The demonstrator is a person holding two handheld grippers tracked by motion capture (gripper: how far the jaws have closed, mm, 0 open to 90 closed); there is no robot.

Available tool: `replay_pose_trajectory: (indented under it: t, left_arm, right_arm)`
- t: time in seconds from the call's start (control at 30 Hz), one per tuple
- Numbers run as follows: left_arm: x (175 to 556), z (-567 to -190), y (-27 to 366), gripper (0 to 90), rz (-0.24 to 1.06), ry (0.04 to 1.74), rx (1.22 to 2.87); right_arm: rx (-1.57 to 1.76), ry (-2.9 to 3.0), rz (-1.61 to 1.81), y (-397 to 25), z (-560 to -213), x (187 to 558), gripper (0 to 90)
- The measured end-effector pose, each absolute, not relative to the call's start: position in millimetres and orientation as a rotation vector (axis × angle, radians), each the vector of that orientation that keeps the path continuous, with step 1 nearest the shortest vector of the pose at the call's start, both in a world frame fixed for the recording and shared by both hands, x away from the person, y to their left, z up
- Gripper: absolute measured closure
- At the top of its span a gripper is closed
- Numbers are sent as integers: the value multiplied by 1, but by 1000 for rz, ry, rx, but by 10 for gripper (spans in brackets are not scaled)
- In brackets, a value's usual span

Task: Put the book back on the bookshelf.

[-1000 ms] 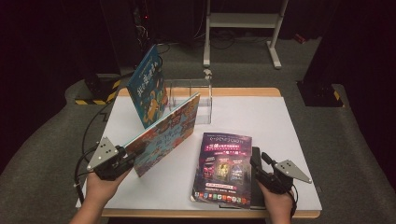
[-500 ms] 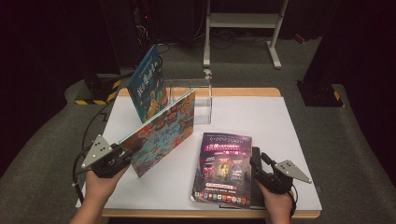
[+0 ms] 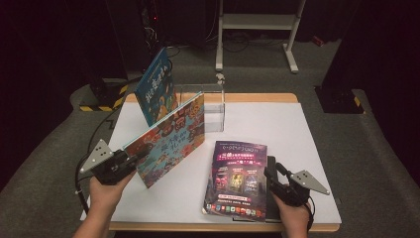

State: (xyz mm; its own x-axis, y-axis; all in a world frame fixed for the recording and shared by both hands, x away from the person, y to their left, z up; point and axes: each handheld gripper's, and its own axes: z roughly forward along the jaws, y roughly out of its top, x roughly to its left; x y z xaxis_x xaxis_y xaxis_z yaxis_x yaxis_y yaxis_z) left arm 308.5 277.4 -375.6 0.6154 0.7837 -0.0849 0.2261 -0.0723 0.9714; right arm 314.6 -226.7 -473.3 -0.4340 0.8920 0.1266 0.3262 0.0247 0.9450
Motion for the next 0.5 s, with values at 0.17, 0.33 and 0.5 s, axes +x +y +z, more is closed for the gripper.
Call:
replay_pose_trajectory:
  t: [0.17, 0.33, 0.5]
  left_arm:
    - [308, -372, 273, 797, 570, 916, 1609]
    - [307, -372, 271, 800, 582, 920, 1609]
    - [303, -375, 267, 798, 619, 900, 1601]
  right_arm:
    - [1237, 1790, 1421, -226, -473, 314, 476]
    - [1236, 1782, 1425, -228, -472, 314, 477]
    - [1246, 1772, 1435, -230, -472, 314, 477]
